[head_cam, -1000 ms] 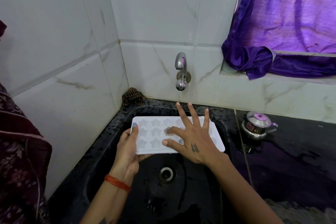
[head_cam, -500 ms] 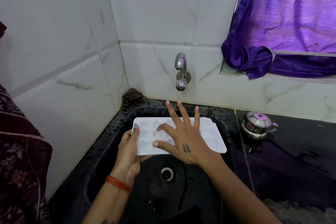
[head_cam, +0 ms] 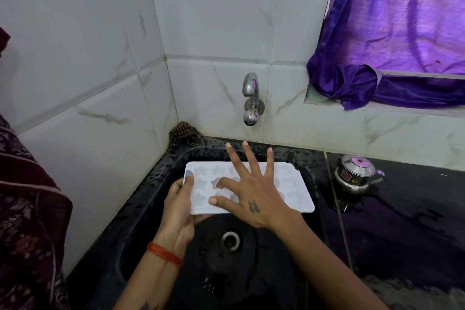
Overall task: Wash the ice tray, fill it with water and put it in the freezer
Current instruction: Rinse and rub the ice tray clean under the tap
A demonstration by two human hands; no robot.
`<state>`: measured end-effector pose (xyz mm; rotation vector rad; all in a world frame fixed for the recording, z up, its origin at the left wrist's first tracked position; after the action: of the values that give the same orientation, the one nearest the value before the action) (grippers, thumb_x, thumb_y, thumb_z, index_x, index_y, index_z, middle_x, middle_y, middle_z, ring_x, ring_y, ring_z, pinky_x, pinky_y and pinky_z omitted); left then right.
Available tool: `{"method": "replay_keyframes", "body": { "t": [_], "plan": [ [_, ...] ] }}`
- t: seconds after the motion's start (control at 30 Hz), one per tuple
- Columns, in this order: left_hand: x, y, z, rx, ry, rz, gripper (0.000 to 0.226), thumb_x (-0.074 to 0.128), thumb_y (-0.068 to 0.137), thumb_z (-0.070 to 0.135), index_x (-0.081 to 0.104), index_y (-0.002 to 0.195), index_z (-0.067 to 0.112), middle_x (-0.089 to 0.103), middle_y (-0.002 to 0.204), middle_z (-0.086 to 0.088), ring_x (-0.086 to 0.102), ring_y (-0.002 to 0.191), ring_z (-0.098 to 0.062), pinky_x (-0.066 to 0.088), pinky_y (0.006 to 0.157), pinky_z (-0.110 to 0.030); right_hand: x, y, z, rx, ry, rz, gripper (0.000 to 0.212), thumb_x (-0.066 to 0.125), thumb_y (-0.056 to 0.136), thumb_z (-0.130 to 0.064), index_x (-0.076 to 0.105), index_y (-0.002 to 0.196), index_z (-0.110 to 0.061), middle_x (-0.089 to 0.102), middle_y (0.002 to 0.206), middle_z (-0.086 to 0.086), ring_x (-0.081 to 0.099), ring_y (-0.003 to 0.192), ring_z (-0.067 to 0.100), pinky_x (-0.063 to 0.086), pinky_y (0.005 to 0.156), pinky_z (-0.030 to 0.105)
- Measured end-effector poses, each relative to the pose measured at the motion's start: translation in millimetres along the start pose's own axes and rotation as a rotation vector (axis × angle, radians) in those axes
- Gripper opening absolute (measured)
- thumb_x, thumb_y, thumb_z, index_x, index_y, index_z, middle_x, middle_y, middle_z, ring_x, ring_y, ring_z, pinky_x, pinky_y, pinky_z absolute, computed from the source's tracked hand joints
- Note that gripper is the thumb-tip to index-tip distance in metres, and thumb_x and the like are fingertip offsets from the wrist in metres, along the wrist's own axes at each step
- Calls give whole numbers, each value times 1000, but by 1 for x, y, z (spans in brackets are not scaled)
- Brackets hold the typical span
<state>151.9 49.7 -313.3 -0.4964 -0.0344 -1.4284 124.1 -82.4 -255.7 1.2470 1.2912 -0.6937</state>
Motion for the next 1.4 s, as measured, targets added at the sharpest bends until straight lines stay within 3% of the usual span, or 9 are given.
{"method": "replay_keyframes", "body": {
  "t": [0.3, 0.5, 0.83, 1.03, 1.13, 1.4],
  "plan": [
    [-1, 0, -1, -13, -6, 8, 26, 50, 93, 42, 56, 101, 17, 70, 92, -6, 67, 75, -23, 58, 52, -37, 3, 0, 1, -11, 25, 26, 73, 7, 75, -80, 58, 117, -47, -16, 158, -6, -28, 142, 23, -24, 104, 62],
    [-2, 1, -3, -20, 8, 5, 36, 50, 93, 44, 57, 111, 14, 70, 99, -10, 68, 80, -26, 57, 62, -42, 3, 1, 2, -13, 54, -8, 72, 10, 75, -80, 58, 118, -47, -21, 157, -8, -32, 141, 21, -25, 105, 60],
    [0, -1, -2, 0, -9, 3, 22, 50, 93, 41, 56, 95, 20, 70, 90, -5, 67, 76, -23, 56, 64, -44, 3, -1, 2, -12, 10, 29, 68, 11, 78, -79, 58, 108, -41, -17, 158, -5, -29, 142, 23, -23, 104, 62],
    [-1, -1, -3, 4, -5, 14, 23, 50, 93, 43, 57, 94, 21, 70, 85, -3, 68, 72, -21, 57, 57, -39, 2, 3, -4, -28, 43, 31, 66, 17, 80, -78, 47, 125, -39, -20, 158, -5, -29, 142, 21, -22, 105, 62],
    [1, -1, -2, 6, 1, 11, 24, 49, 93, 44, 57, 94, 22, 69, 87, -2, 67, 74, -22, 57, 59, -40, 1, 6, -14, -65, 52, 35, 62, 23, 82, -74, 50, 124, -39, -18, 158, -4, -27, 143, 22, -23, 105, 61],
    [1, -4, 0, 30, 8, -13, 25, 50, 92, 44, 55, 94, 20, 65, 96, 7, 65, 79, -18, 52, 59, -35, 12, 13, -28, -69, 97, -90, 69, 14, 77, -77, 49, 127, -45, -21, 158, -5, -31, 141, 23, -23, 104, 64]
  ]
}}
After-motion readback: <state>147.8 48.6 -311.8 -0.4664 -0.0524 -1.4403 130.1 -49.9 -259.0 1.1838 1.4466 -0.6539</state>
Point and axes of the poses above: each hand's wrist, its own y-axis towards the middle knuckle, its own x-axis out of the palm, z = x × y, the point moved 7 cm from there along y, towards the middle knuckle
